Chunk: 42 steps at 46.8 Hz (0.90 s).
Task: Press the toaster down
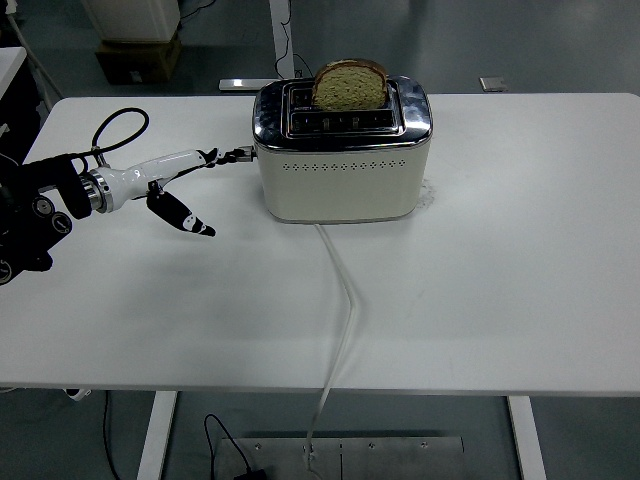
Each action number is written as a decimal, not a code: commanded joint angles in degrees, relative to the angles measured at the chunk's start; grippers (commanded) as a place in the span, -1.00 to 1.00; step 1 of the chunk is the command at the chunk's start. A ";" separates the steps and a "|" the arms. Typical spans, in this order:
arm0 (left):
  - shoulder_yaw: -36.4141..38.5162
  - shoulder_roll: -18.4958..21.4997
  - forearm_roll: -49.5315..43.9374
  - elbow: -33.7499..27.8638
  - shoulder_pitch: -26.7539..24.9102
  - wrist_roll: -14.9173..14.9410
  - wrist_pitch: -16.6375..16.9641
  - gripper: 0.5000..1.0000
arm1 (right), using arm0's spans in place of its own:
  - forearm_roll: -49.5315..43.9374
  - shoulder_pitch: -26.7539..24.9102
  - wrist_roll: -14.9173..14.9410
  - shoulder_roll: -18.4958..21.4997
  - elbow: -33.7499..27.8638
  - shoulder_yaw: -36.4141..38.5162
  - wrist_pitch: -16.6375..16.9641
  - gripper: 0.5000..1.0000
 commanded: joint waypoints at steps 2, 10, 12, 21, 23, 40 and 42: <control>0.00 -0.01 -0.08 0.09 0.22 0.01 -0.02 1.00 | 0.01 0.01 0.00 0.00 0.06 0.00 0.00 0.99; 0.00 -0.62 -0.17 0.44 0.31 0.01 -0.02 1.00 | 0.01 0.01 0.00 0.00 0.06 0.00 0.00 0.99; 0.00 -0.71 -0.17 0.53 0.40 0.01 -0.02 1.00 | 0.01 0.01 0.00 0.00 0.06 0.00 0.00 0.99; 0.00 -0.89 -0.61 0.97 0.84 0.01 -0.02 1.00 | 0.01 0.01 0.00 0.00 -0.03 0.00 0.00 0.99; 0.00 -0.89 -0.78 1.15 1.01 0.01 -0.02 1.00 | 0.01 0.01 0.00 0.00 -0.03 0.00 0.00 0.99; 0.09 -1.76 -0.96 2.47 1.63 0.01 -0.02 1.00 | 0.01 0.01 0.00 0.00 -0.03 0.00 0.00 0.99; 0.09 -2.11 -0.96 2.47 1.63 0.01 0.07 1.00 | 0.01 0.01 0.00 0.00 -0.03 0.00 0.00 0.99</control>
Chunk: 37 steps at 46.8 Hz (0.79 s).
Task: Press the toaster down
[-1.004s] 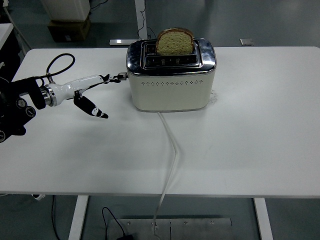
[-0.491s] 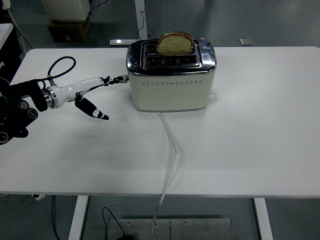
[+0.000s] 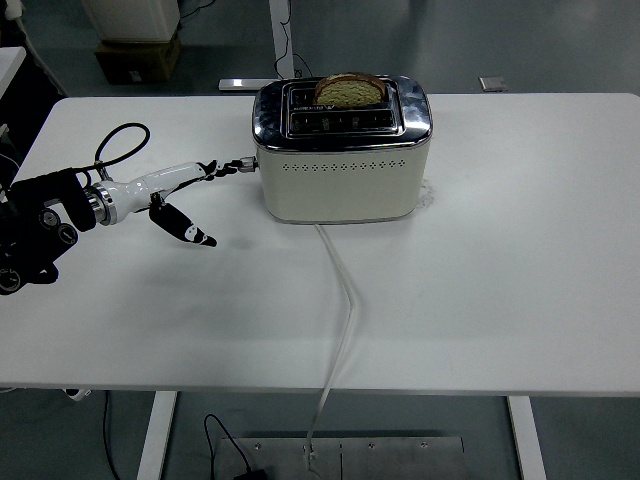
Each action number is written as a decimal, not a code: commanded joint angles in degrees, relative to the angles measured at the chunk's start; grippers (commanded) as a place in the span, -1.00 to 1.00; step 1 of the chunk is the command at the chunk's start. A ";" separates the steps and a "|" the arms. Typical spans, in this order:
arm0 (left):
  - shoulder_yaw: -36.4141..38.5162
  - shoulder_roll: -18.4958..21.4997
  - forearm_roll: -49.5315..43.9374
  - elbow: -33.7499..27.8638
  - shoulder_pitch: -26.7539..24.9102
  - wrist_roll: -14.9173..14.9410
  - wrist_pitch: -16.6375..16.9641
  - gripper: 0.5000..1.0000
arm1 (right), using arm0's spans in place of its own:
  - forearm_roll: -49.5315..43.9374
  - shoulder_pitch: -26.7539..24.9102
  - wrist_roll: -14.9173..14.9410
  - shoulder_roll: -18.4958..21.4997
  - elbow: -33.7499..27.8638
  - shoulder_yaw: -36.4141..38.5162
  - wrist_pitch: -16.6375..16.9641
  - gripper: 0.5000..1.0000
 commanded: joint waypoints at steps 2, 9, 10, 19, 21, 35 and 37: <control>0.01 -0.64 0.01 0.00 0.00 0.01 -0.01 1.00 | 0.00 0.00 0.00 0.00 -0.01 0.00 0.00 0.99; 0.01 -0.99 0.01 0.70 0.00 0.01 0.08 1.00 | 0.00 0.00 0.00 0.00 0.08 0.00 0.00 0.99; 0.01 -1.17 0.01 0.87 0.00 0.01 0.08 1.00 | 0.00 0.00 0.00 0.00 -0.01 0.00 0.00 0.99; 0.01 -1.43 0.01 1.58 0.61 0.01 0.08 1.00 | 0.00 0.00 0.00 0.00 0.08 0.00 0.00 0.99; 0.01 -1.43 0.01 1.67 0.70 0.01 0.08 1.00 | 0.00 0.00 0.00 0.00 0.08 0.00 0.00 0.99; 0.01 -2.14 0.01 2.46 1.05 0.01 0.08 1.00 | 0.00 0.00 0.00 0.00 -0.01 0.00 0.00 0.99; 0.01 -2.40 0.01 2.55 1.05 0.01 0.08 1.00 | 0.00 0.00 0.00 0.00 -0.01 0.00 0.00 0.99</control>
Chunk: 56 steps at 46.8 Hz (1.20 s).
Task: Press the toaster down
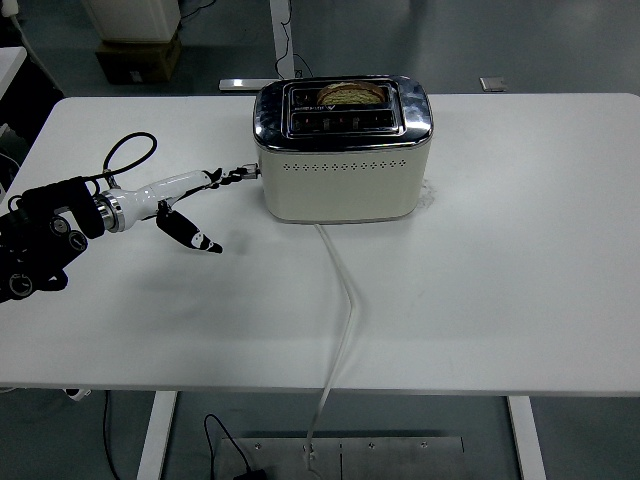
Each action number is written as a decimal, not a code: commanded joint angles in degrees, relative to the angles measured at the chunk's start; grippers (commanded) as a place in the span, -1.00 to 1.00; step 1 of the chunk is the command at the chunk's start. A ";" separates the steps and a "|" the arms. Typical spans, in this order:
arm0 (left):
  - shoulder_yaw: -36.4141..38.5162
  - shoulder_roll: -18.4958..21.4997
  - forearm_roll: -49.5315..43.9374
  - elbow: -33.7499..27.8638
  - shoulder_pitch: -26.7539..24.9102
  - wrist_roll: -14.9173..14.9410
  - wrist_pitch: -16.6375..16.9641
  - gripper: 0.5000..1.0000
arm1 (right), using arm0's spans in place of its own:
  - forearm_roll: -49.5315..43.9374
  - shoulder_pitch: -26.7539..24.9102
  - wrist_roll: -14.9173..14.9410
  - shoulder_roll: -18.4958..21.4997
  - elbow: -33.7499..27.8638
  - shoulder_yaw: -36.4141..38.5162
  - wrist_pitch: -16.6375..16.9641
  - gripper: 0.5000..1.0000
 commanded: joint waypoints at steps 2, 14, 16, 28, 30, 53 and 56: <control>0.01 -0.38 0.01 0.22 0.18 0.01 -0.01 1.00 | 0.03 0.00 0.00 0.00 -0.02 0.00 0.00 0.99; 0.01 -0.56 0.01 0.40 0.35 0.01 -0.09 1.00 | 0.03 0.00 0.00 0.00 0.06 0.00 0.00 0.99; 0.01 -0.56 -0.08 0.66 0.53 0.01 -0.01 1.00 | 0.03 0.00 0.00 0.00 -0.02 0.00 0.00 0.99; 0.01 -0.21 -1.93 1.45 1.23 0.01 -0.01 1.00 | 0.03 0.00 0.00 0.00 -0.02 0.00 0.00 0.99; 0.10 -0.20 -2.01 1.54 1.41 0.01 -0.01 1.00 | 0.03 0.00 0.00 0.00 -0.02 0.00 0.00 0.99; -0.16 0.50 -17.83 2.24 1.94 -0.17 -0.09 1.00 | 0.03 0.00 0.00 0.00 -0.02 0.00 0.00 0.99; -0.16 0.59 -20.29 2.24 1.94 -0.17 -0.18 1.00 | 0.03 0.00 0.00 0.00 -0.02 0.00 0.00 0.99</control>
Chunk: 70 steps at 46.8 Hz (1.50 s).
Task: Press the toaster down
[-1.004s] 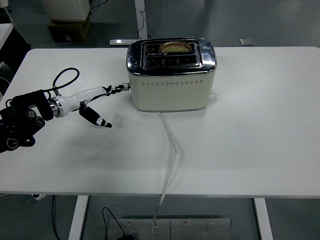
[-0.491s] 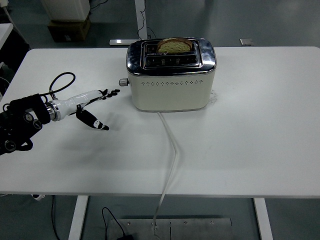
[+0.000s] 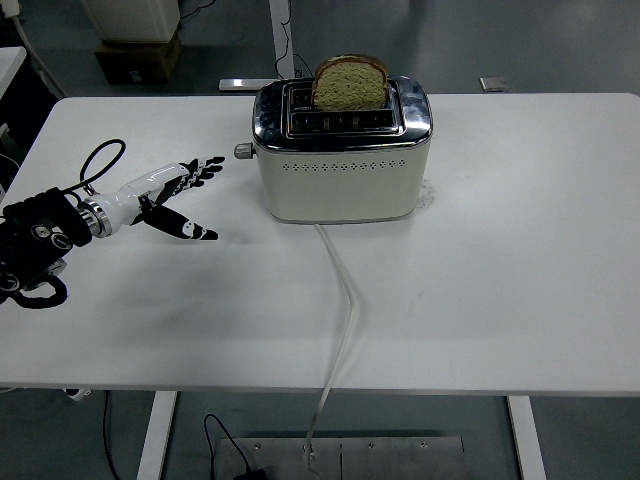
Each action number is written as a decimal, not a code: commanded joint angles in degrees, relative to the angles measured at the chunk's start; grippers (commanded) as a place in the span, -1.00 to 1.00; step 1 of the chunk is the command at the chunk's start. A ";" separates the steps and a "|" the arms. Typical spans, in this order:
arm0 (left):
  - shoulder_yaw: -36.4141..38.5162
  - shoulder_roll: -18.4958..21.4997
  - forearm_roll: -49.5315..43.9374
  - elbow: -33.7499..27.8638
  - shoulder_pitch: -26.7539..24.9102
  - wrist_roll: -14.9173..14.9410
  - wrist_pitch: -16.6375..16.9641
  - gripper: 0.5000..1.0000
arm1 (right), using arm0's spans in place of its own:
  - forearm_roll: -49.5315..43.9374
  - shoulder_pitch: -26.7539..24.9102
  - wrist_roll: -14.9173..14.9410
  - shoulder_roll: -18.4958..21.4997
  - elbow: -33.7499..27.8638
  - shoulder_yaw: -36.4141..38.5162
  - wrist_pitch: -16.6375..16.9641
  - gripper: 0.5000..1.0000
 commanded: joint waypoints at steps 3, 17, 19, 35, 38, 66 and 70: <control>-0.06 0.66 -4.62 -0.01 -0.01 0.00 -0.05 1.00 | 0.00 0.00 0.00 0.00 0.00 0.00 0.00 0.99; -0.23 1.37 -16.39 -0.01 -0.01 0.00 0.04 1.00 | 0.00 0.00 0.00 0.00 0.08 0.00 0.00 0.99; -0.23 1.46 -18.24 -0.01 -0.01 0.00 0.04 1.00 | 0.00 0.00 0.00 0.00 0.08 0.00 0.00 0.99; -0.41 1.63 -33.45 0.69 0.08 -0.27 0.12 1.00 | 0.00 0.00 0.00 0.00 0.00 0.00 0.00 0.99; -0.41 1.54 -36.08 1.57 0.17 -0.35 0.04 1.00 | 0.00 0.00 0.00 0.00 0.00 0.00 0.00 0.99; -0.50 0.14 -52.88 6.67 2.54 -0.71 0.04 1.00 | 0.00 0.00 0.00 0.00 0.00 0.00 0.00 0.99; -0.59 0.14 -52.97 6.67 2.45 -0.62 0.12 1.00 | 0.00 0.00 0.00 0.00 0.08 0.00 0.00 0.99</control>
